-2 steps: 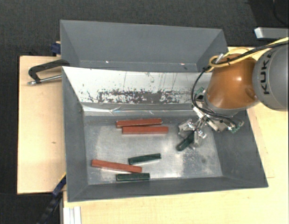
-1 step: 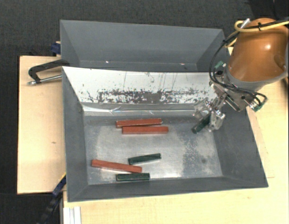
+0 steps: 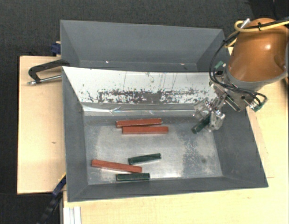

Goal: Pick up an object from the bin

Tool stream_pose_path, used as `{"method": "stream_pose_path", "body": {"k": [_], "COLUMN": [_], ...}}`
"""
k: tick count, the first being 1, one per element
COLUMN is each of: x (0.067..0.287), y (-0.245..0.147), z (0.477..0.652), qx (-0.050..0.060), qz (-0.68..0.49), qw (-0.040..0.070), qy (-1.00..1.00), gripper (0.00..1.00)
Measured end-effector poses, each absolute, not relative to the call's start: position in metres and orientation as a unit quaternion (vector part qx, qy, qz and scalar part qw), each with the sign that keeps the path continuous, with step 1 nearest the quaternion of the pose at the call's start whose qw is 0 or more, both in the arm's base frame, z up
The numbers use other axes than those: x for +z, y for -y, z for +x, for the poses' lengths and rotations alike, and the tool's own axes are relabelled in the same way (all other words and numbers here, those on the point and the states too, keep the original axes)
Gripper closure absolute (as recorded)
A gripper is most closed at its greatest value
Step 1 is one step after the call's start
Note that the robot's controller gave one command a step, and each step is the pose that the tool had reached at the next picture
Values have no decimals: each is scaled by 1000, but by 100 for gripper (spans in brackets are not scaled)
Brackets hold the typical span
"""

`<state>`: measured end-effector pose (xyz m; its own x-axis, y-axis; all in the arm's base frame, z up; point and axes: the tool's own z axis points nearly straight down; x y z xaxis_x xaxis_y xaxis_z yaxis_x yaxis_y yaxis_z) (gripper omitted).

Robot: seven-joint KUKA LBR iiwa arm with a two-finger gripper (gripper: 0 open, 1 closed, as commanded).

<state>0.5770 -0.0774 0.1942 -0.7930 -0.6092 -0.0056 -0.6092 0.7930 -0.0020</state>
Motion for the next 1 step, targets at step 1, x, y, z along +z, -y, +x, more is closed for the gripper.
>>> {"method": "stream_pose_path", "body": {"k": [1], "x": [302], "y": [118], "z": [596], "qx": [-2], "qz": [-516], "qw": [4], "qy": [-857], "gripper": [100]}}
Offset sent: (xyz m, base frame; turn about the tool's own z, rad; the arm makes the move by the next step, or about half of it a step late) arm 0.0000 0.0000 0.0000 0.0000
